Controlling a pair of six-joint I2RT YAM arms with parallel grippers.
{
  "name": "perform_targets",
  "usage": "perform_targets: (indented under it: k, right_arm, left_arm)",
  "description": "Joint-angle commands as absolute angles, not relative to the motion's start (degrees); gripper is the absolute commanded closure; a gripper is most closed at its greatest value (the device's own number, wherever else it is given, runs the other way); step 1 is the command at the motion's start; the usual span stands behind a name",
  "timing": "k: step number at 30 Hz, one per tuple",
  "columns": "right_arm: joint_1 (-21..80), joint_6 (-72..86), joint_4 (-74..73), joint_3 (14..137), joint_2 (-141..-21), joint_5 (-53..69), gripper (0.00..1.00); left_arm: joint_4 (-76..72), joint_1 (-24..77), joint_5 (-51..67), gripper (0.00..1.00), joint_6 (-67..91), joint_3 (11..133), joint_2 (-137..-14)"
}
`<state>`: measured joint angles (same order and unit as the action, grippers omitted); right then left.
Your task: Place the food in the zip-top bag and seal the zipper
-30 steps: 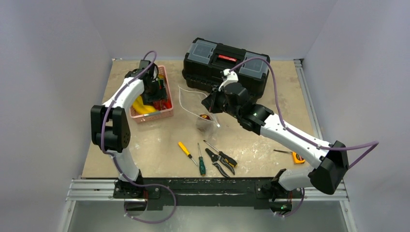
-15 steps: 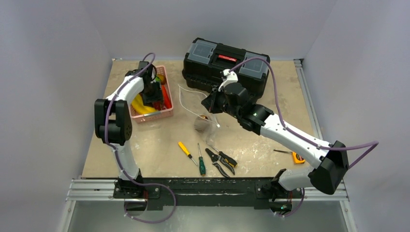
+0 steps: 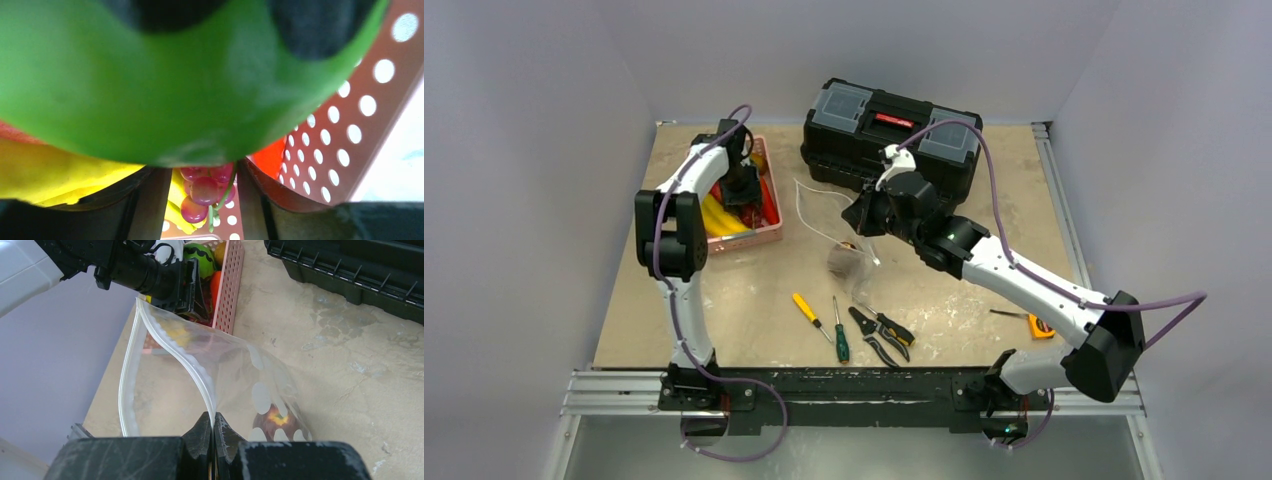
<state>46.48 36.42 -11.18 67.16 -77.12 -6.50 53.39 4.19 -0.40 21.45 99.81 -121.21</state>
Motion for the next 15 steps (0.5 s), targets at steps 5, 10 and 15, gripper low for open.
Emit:
perform_targets:
  k: [5,10,15]
  right_arm:
    - [46.50,36.30,-10.44,69.82,-78.23,-6.96,1.00]
    - [46.52,36.13,-10.85,70.15,-78.77,-6.79,1.00]
    - [46.49,35.54,-11.33,70.85,-79.30,-7.55,1.00]
  left_arm:
    - [56.82,4.04,2.52,0.78,21.51,102.23,-119.50]
    - [55.44,4.04,4.62,0.89,21.77,100.58,-112.87]
    - [53.46,4.07,8.76,1.00,22.45,98.24,-104.92]
